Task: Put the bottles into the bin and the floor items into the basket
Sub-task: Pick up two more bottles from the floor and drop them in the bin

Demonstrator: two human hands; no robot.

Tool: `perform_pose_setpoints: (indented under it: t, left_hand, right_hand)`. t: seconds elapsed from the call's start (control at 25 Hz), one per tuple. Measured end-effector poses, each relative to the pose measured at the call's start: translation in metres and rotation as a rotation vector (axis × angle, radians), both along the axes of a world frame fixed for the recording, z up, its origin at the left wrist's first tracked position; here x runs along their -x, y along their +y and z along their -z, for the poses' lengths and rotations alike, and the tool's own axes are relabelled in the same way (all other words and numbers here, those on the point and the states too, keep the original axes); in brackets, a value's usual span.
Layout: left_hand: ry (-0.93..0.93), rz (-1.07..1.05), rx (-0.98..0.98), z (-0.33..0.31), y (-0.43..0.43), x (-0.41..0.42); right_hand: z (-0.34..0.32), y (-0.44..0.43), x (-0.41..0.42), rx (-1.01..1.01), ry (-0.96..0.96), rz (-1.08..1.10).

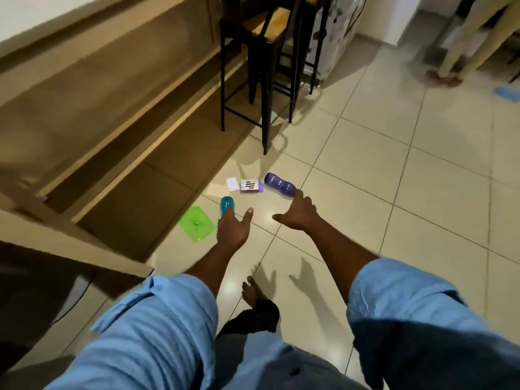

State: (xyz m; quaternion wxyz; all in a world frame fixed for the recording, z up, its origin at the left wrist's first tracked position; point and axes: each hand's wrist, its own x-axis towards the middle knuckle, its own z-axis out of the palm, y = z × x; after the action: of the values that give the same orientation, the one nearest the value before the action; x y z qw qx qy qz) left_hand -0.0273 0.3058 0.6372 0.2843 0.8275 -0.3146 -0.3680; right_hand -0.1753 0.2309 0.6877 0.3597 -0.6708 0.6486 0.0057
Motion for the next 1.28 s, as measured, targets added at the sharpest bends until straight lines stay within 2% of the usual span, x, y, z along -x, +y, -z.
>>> perform_pose_setpoints:
  t: [0.2,0.4,0.6,0.88,1.12,1.28]
  left_hand:
    - [0.005,0.033,-0.005,0.021,-0.075,-0.018]
    - [0.013,0.036,-0.105,0.039,-0.141,-0.048]
    - [-0.009,0.041,-0.187,0.061,-0.198,-0.059]
    - [0.044,-0.081,-0.257,0.097,-0.257,-0.067]
    - [0.165,-0.294,-0.28,0.166,-0.312,-0.052]
    - [0.12,-0.306,-0.328,0.237,-0.34,-0.054]
  right_hand:
    - [0.019,-0.075,-0.015,-0.028,-0.008,0.065]
    - [0.036,-0.138,-0.052,-0.109,-0.059,0.071]
    - [0.064,-0.197,-0.069,-0.063,-0.07,0.046]
    - [0.113,-0.277,-0.063,-0.12,-0.034,-0.023]
    - [0.202,-0.363,-0.059,-0.18,0.023,-0.202]
    - [0.289,-0.411,-0.062,-0.192,0.084,-0.334]
